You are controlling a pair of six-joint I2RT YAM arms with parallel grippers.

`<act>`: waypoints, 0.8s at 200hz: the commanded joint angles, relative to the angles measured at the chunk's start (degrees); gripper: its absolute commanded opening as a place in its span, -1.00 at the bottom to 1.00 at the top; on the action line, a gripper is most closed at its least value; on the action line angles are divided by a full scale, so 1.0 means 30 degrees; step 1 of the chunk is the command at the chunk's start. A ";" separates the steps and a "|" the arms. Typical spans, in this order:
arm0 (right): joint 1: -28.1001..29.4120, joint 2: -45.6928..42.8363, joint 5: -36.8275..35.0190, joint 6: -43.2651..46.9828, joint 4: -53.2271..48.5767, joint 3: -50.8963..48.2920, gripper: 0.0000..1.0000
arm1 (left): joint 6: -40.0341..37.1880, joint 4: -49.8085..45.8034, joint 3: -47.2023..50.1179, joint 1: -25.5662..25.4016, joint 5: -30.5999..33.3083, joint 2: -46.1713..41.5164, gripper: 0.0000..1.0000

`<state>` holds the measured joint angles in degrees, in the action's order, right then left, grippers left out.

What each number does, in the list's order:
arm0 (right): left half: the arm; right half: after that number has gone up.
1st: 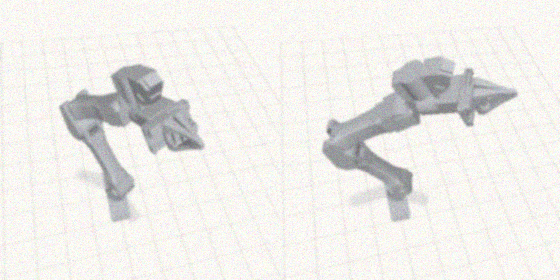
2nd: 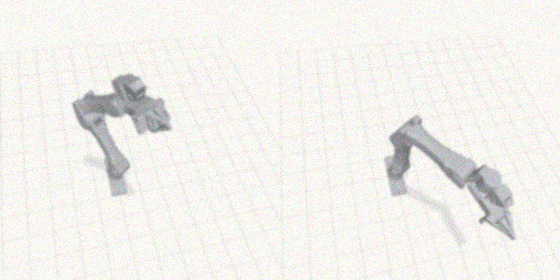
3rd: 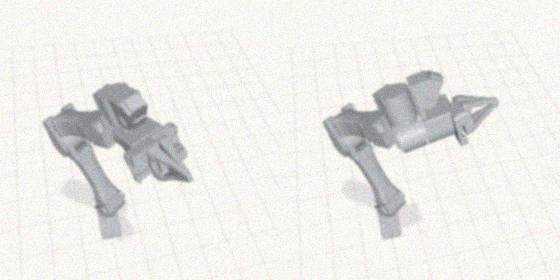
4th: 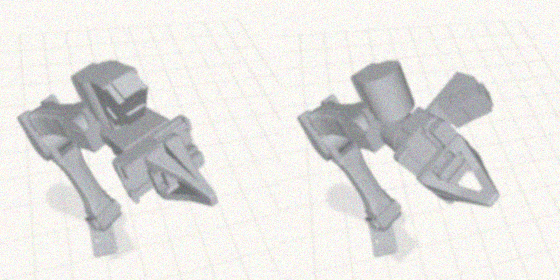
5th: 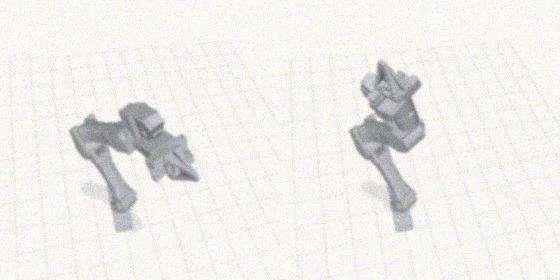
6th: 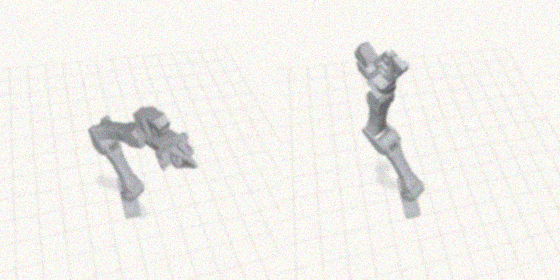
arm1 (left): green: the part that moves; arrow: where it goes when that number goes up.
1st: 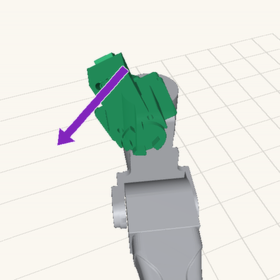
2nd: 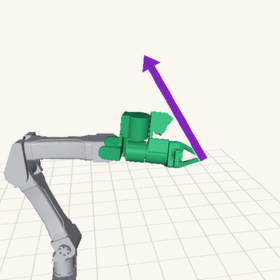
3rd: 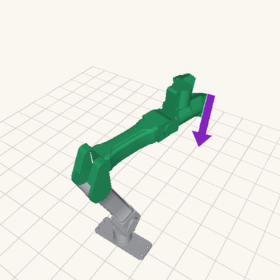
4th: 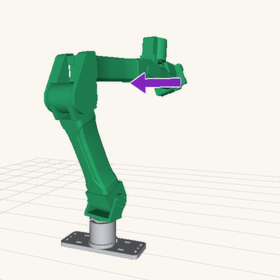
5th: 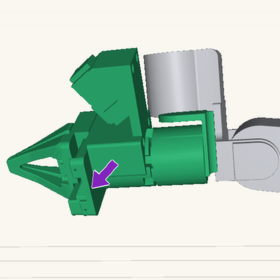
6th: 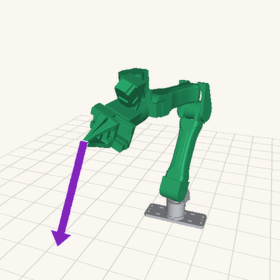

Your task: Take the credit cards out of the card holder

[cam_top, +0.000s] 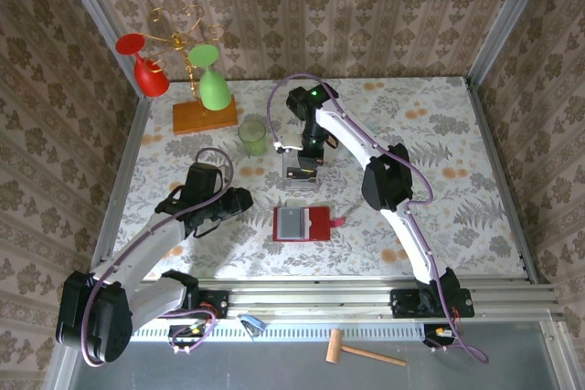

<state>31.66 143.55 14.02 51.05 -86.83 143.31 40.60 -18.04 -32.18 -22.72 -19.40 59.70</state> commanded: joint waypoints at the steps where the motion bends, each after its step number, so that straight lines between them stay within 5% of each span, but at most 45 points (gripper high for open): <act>1: -0.0124 0.0536 0.0707 0.0314 -0.0890 -0.0092 -1.00 | 0.0191 -0.0497 0.0178 0.0161 0.0167 -0.0301 -0.29; 125: -0.0124 0.1524 0.1283 0.0687 -0.0742 -0.0441 -1.00 | 0.0466 -0.0805 0.0474 0.0209 0.0342 -0.1053 -0.29; 160: -0.0124 0.1338 0.1279 0.0596 -0.0808 0.0029 -0.70 | 0.0507 -0.0839 0.0558 0.0222 0.0343 -0.1142 -0.29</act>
<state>31.40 146.17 17.17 52.29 -87.07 142.43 41.39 -19.31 -31.16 -22.39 -18.98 57.23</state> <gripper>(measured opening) 0.101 0.356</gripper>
